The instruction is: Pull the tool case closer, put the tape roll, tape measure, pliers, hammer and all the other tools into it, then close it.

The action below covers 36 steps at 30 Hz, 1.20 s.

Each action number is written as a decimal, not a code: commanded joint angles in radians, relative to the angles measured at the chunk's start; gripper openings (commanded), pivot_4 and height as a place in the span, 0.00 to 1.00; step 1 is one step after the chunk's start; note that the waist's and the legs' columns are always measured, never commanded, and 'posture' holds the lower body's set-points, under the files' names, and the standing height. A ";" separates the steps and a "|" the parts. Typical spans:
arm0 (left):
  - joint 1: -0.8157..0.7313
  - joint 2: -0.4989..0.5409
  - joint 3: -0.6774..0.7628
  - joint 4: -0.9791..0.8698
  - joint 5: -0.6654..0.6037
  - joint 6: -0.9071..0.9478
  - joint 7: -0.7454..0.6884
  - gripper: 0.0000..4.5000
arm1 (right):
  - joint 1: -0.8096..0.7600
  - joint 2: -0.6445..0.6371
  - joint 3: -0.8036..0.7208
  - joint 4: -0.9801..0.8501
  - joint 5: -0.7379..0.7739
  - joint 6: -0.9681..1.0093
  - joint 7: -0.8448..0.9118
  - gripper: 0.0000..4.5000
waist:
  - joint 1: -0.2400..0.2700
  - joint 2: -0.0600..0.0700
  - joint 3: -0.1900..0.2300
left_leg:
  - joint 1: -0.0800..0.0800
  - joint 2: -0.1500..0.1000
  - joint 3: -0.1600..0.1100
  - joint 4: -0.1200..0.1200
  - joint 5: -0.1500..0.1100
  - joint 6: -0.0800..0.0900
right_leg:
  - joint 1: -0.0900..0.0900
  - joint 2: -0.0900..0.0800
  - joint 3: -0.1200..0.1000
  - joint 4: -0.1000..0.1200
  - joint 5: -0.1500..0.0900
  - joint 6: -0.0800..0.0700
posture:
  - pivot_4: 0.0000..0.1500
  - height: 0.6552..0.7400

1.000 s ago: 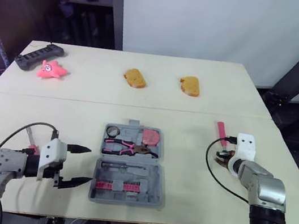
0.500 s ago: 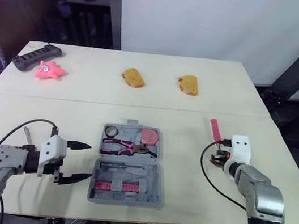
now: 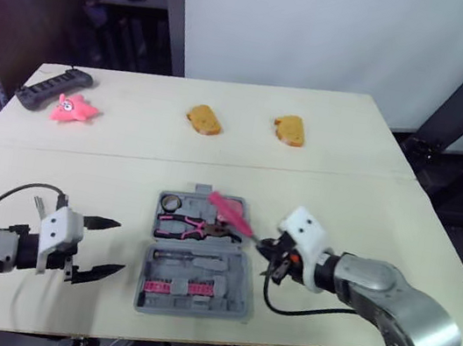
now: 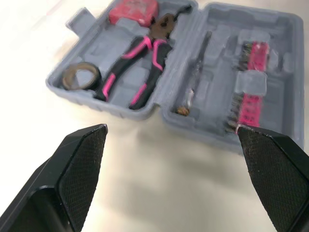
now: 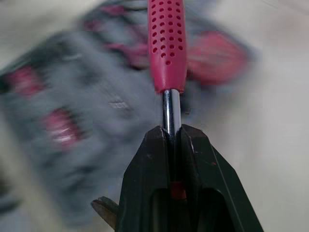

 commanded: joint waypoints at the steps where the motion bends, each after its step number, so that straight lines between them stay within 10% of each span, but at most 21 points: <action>1: 0.041 0.038 0.041 -0.012 -0.012 -0.026 -0.037 1.00 | -0.184 -0.042 0.161 -0.009 0.040 0.077 0.075 0.01 | -0.004 0.000 0.000 | 0.000 0.000 0.000 0.000 0.000 0.000 | 0.000 0.000 0.000 0.000 0.000 0.000 | 1.00 1.00; 10: 0.078 0.061 0.058 -0.017 -0.019 -0.045 -0.068 1.00 | -0.619 0.114 0.545 0.237 0.035 0.213 0.133 0.01 | -0.005 0.001 0.001 | -0.005 0.000 -0.003 -0.001 0.000 0.000 | -0.004 -0.001 -0.004 0.001 0.000 -0.001 | 1.00 1.00; 36: 0.087 0.067 0.074 -0.038 -0.078 -0.086 -0.153 1.00 | -0.674 0.213 0.728 0.454 -0.029 0.125 0.164 0.01 | -0.011 0.001 0.001 | -0.015 -0.001 -0.003 0.001 0.000 -0.001 | -0.015 -0.003 -0.005 0.002 0.001 -0.001 | 1.00 1.00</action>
